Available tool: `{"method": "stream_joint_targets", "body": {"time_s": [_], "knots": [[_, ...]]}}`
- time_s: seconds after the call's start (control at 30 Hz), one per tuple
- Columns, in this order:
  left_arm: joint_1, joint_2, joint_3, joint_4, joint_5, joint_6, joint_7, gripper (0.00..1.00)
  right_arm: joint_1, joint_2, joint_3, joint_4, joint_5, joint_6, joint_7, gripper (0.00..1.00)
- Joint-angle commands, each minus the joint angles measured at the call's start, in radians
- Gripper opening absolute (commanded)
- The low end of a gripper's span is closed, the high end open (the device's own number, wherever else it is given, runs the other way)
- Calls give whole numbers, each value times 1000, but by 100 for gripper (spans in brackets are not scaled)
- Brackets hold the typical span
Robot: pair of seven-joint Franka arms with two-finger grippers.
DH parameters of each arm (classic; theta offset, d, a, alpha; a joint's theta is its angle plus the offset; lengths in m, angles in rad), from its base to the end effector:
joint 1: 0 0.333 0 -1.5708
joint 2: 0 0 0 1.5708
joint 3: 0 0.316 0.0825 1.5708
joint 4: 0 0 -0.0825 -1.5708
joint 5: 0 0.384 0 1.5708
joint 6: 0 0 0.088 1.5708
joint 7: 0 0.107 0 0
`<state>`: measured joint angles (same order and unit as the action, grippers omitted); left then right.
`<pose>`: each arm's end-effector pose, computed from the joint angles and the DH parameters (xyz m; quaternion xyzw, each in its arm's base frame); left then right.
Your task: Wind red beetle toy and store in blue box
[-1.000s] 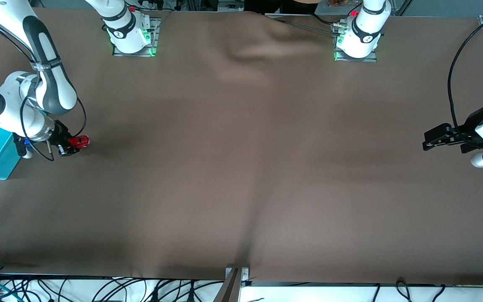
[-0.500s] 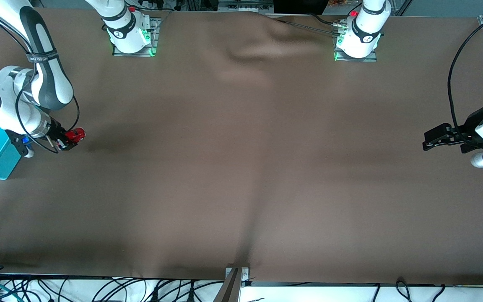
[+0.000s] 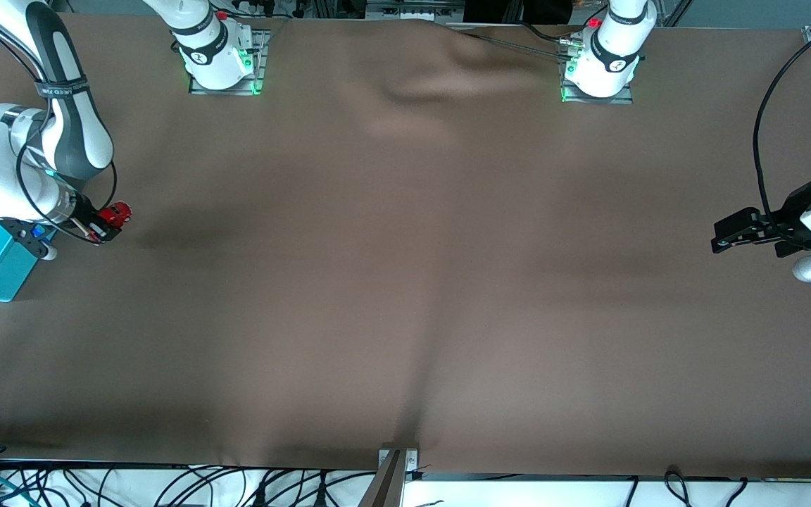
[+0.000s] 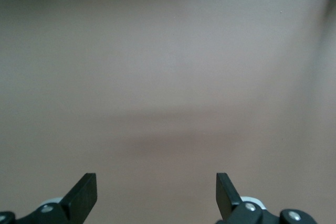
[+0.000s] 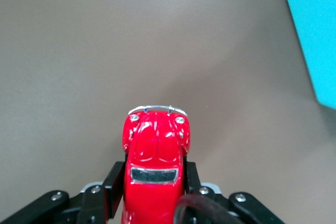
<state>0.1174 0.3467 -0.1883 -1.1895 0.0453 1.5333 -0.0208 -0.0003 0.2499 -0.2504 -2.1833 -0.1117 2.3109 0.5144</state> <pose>0.6522 -0.0175 0.5936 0.9998 -0.0186 0.0010 0.0092 0.5279 -0.1373 0.2683 0.9387 -0.3326 -0.0485 0.0768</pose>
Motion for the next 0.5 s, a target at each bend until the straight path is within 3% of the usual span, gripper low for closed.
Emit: {"method": "stream_joint_targets", "body": {"time_s": [0.0, 0.47], "knots": [[-4, -3, 0, 1, 7, 2, 21, 100, -4, -23, -43, 10, -32, -25, -108, 0], [-4, -5, -2, 1, 7, 2, 19, 100, -4, -21, -116, 51, -34, -50, -283, 0]]}}
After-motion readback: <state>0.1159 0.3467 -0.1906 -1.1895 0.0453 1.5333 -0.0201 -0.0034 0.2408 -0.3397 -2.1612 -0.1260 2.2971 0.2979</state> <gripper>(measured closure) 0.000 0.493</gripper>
